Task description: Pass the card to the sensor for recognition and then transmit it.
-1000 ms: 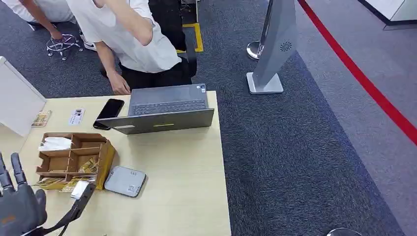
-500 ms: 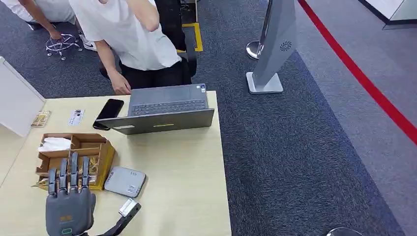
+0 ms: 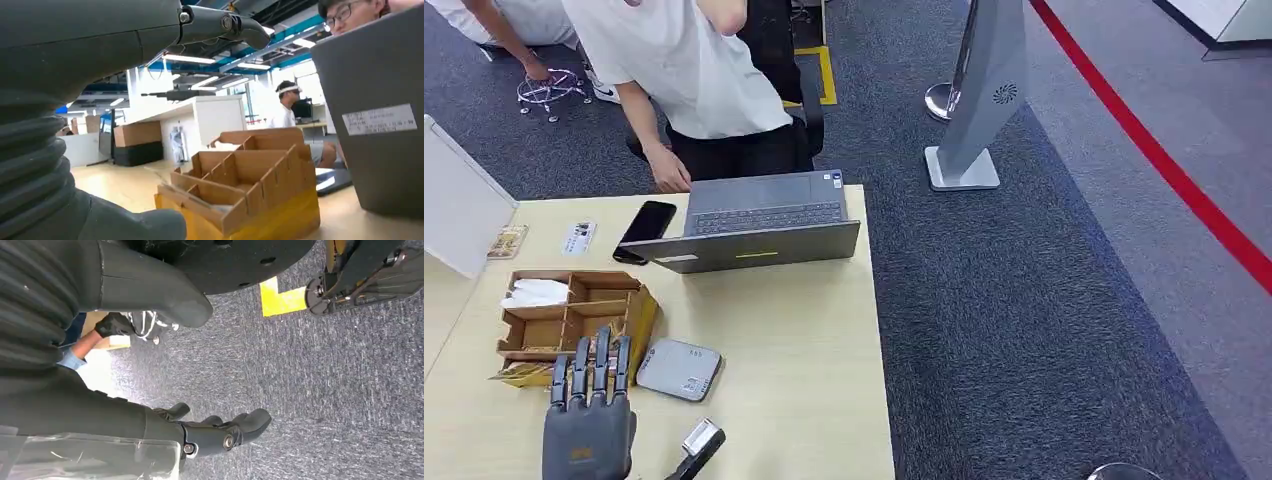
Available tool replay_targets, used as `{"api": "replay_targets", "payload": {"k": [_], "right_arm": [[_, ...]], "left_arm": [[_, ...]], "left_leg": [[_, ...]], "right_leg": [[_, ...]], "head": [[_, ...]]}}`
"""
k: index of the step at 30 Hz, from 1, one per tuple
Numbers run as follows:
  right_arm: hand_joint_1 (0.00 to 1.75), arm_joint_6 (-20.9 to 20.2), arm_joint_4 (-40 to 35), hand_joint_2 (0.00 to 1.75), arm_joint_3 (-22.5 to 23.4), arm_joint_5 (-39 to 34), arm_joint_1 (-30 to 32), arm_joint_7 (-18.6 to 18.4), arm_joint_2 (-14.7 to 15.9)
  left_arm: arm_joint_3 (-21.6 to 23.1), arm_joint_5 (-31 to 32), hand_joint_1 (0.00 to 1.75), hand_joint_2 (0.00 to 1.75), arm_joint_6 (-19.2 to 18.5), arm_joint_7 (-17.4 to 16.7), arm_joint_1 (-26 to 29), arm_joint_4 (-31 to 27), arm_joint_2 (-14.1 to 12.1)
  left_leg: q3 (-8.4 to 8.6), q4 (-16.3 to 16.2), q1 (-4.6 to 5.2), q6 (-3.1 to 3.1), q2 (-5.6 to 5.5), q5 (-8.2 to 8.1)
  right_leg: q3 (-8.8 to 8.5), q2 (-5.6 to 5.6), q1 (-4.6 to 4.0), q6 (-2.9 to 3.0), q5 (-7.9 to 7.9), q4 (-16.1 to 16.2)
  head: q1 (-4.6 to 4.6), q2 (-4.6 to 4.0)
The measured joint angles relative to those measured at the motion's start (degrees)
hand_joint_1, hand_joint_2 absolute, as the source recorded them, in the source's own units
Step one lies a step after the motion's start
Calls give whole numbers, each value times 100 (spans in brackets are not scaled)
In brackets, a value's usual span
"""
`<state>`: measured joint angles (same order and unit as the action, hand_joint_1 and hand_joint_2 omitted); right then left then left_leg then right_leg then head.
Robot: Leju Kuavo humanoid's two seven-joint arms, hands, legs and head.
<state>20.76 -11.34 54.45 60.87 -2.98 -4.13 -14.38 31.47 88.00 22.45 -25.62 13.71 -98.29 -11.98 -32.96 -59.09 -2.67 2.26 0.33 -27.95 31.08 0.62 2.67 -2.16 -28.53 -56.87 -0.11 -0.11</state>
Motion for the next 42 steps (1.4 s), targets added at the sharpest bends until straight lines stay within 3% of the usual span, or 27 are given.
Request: {"api": "replay_targets", "payload": {"k": [14, 16, 21, 24, 28, 35, 37, 42], "right_arm": [[0, 0, 0, 175, 24, 81, 0, -37, -2], [0, 7, 0, 175, 24, 98, 0, -37, -2], [0, -17, 0, 175, 24, 131, -1, -77, -2], [0, -48, 0, 175, 24, 208, -1, -105, -2], [0, -74, 0, 175, 24, 223, -1, -118, -2], [0, -116, 0, 175, 24, 319, -1, -116, 0], [0, -116, 0, 175, 24, 326, -1, -116, 0], [0, -120, 0, 175, 24, 326, -1, -116, 0]], "left_arm": [[-146, -2, 0, 175, 260, -16, 410, 214, 258], [-181, -2, 0, 175, 407, 13, 426, 238, 280], [-260, -2, 0, 175, 1192, 53, 419, 280, 245], [-446, -2, 0, 175, 1648, 656, 440, 289, 254], [-781, -2, 0, 175, 1694, 1281, 530, 243, 359], [-1407, -2, 0, 175, 1711, 2318, 656, 83, 771], [-1550, -2, 0, 175, 1714, 2538, 662, 46, 868], [-1753, -2, 0, 175, 1714, 2689, 686, -9, 1015]], "left_leg": [[-2, 0, 0, 0, -1, 0], [-3, 0, 0, 0, -1, 0], [-2, 0, 0, 0, -1, 0], [-3, 0, 0, 0, -2, 0], [-2, 0, 0, 0, -1, 0], [-2, 0, 0, 0, -3, 0], [-1, 0, 0, 0, -4, 0], [-1, 0, 0, 0, -4, 0]], "right_leg": [[0, -3, 0, -1, 0, 0], [0, -3, 0, -1, 0, 0], [0, -3, 0, -1, 0, 0], [-1, -4, 0, -1, 0, 0], [-1, -3, 0, -1, 0, 0], [-3, -5, 0, -1, 0, 0], [-4, -7, 0, -1, 0, 0], [-5, -8, 0, -1, 0, 0]], "head": [[2, 0], [2, 0], [0, 0], [2, 0], [0, 0], [0, 0], [0, 0], [2, 0]]}}
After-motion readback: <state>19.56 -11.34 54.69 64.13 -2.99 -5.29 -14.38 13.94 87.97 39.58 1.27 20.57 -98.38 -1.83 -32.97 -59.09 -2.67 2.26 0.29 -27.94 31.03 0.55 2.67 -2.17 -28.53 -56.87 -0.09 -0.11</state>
